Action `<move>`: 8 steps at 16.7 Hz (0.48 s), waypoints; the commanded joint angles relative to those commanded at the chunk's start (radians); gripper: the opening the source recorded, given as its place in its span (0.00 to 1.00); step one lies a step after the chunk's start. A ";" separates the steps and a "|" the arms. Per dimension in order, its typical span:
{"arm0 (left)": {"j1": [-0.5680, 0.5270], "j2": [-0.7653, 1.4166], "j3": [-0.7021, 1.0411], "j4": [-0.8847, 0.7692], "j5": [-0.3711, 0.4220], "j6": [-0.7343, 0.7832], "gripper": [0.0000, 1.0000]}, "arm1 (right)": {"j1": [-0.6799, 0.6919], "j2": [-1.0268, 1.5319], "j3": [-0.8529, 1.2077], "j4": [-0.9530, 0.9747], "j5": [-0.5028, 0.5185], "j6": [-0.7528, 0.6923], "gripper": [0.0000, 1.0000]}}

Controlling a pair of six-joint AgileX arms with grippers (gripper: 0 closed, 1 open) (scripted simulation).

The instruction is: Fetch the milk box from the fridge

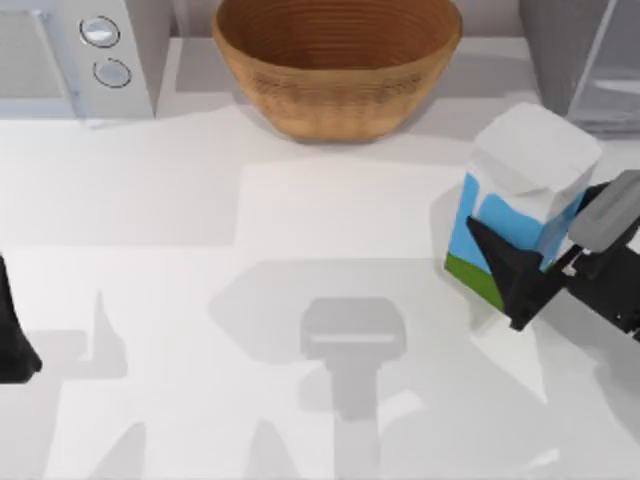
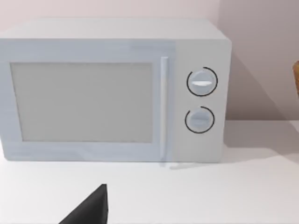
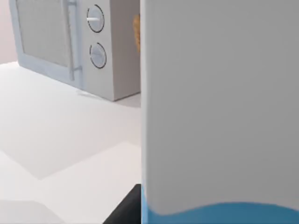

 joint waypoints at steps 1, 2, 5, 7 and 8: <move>0.000 0.000 0.000 0.000 0.000 0.000 1.00 | 0.000 0.000 0.000 0.000 0.000 0.000 0.45; 0.000 0.000 0.000 0.000 0.000 0.000 1.00 | 0.000 0.000 0.000 0.000 0.000 0.000 0.53; 0.000 0.000 0.000 0.000 0.000 0.000 1.00 | 0.000 0.000 0.000 0.000 0.000 0.000 0.75; 0.000 0.000 0.000 0.000 0.000 0.000 1.00 | 0.000 0.000 0.000 0.000 0.000 0.000 0.90; 0.000 0.000 0.000 0.000 0.000 0.000 1.00 | 0.000 0.000 0.000 0.000 0.000 0.000 0.98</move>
